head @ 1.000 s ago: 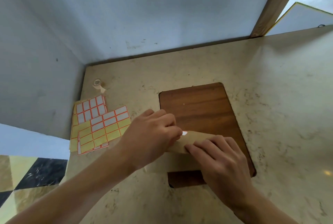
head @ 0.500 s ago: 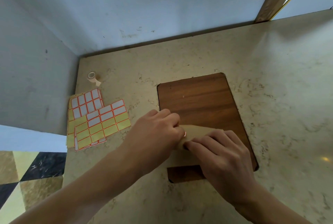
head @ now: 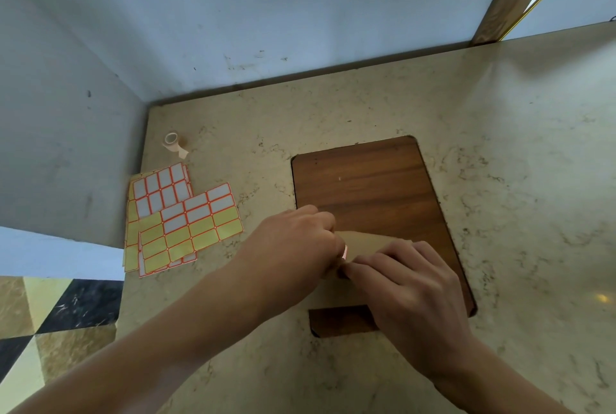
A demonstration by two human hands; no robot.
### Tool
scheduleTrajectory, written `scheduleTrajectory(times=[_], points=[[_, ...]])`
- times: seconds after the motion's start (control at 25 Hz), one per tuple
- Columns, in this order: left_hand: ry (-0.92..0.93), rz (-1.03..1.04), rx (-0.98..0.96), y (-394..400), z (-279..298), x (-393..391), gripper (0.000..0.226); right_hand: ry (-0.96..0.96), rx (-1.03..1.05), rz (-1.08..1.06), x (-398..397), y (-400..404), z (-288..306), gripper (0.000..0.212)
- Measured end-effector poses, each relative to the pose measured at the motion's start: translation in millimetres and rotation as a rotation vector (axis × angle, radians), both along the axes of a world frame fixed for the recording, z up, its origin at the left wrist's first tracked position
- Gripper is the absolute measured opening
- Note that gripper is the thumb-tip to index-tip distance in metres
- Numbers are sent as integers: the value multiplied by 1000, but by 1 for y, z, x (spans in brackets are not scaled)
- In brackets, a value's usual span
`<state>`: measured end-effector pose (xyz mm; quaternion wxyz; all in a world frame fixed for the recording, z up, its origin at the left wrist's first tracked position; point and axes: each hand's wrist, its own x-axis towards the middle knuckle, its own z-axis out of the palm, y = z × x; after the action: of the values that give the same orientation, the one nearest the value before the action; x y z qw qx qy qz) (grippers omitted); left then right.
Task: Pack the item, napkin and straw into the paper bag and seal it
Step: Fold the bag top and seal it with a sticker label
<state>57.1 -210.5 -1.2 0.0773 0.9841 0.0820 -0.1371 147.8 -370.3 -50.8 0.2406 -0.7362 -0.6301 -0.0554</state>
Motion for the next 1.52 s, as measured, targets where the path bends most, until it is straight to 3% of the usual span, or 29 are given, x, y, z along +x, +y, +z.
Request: scheduleTrajectory(times=[0.4, 0.6, 1.0, 1.2, 1.52], points=[[47, -6, -2, -6, 0, 4, 14, 17, -30, 16, 1, -2, 0, 3], [86, -1, -76, 2, -1, 9, 20, 55, -20, -43, 0, -2, -1, 13], [171, -16, -164, 14, -5, 18, 17, 36, -243, -89, -4, 7, 15, 9], [168, 23, -337, 28, -6, 15, 15, 58, -308, -96, -4, 9, 17, 12], [311, 37, -442, 34, 0, -8, 45, 58, -331, -100, -4, 10, 19, 16]])
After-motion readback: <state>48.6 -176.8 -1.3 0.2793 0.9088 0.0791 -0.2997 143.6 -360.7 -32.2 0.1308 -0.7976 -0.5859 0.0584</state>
